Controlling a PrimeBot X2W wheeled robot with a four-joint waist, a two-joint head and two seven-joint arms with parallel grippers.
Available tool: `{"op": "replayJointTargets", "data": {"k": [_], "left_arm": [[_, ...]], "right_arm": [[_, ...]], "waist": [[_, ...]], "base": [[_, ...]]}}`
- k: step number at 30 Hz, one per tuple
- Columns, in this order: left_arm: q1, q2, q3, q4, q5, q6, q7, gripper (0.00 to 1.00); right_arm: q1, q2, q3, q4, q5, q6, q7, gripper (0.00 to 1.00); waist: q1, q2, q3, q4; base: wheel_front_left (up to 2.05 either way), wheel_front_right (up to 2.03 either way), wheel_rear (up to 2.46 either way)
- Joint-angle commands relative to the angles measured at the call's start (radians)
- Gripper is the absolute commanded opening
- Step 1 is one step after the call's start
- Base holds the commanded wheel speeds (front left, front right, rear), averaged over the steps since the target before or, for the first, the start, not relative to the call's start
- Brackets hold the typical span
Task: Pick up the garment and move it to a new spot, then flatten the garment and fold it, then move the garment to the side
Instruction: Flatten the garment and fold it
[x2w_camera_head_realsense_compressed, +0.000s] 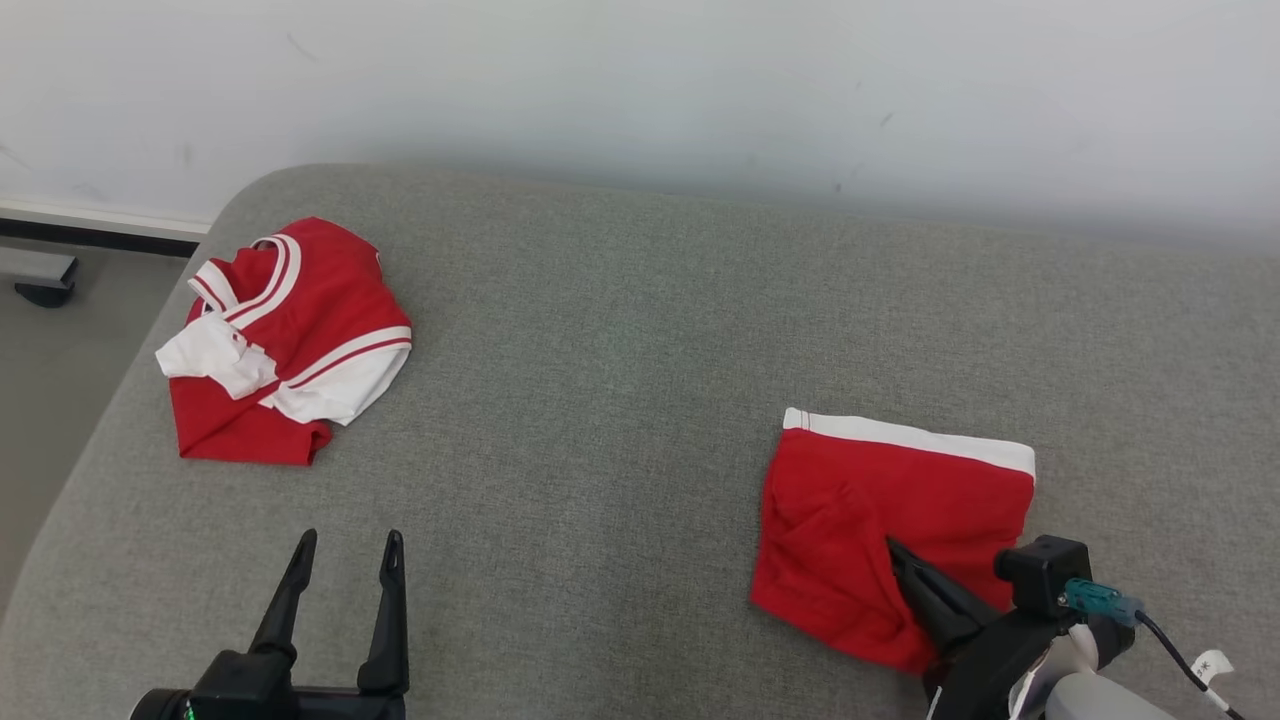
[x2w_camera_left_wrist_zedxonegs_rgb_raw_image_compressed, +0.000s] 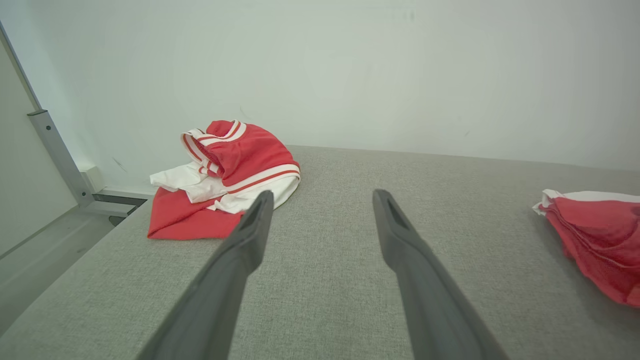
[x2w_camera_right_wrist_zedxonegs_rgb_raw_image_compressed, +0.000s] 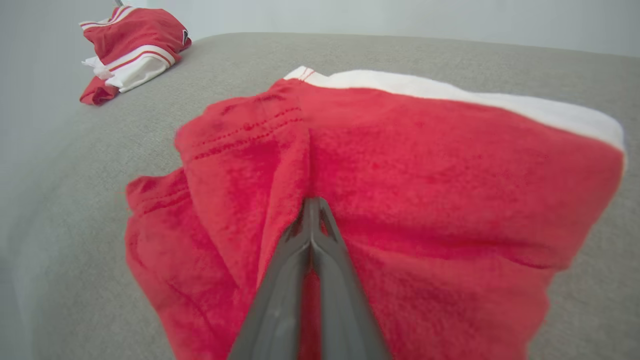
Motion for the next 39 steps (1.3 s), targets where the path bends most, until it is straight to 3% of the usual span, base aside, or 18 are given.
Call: {"op": "replayJointTargets", "data": {"k": [1,20,27,39], "left_arm": [[0.005,0.001,0.003,-0.005,0.000,0.000,-0.003,1.00],[0.016,-0.004,0.006,-0.003,-0.005,-0.001,-0.003,1.00],[0.022,-0.005,0.015,-0.008,0.001,0.000,-0.003,1.00],[0.045,-0.005,0.024,-0.017,0.007,0.003,-0.003,1.00]], "right_arm": [[0.007,0.011,0.005,-0.028,0.016,-0.002,-0.001,0.00],[0.062,0.070,0.108,-0.178,0.062,-0.002,-0.001,0.00],[0.099,0.073,-0.032,-0.272,0.032,-0.002,-0.001,0.00],[0.237,0.099,-0.361,-0.394,-0.081,-0.002,0.000,0.00]], "waist": [[-0.0001,0.0000,-0.001,-0.003],[-0.0001,0.0000,-0.018,-0.015],[-0.0001,0.0000,-0.031,-0.037],[-0.0001,0.0000,-0.062,-0.094]], "base": [[0.00,0.00,0.00],[0.00,0.00,0.00],[0.00,0.00,0.00],[0.00,0.00,0.00]]}}
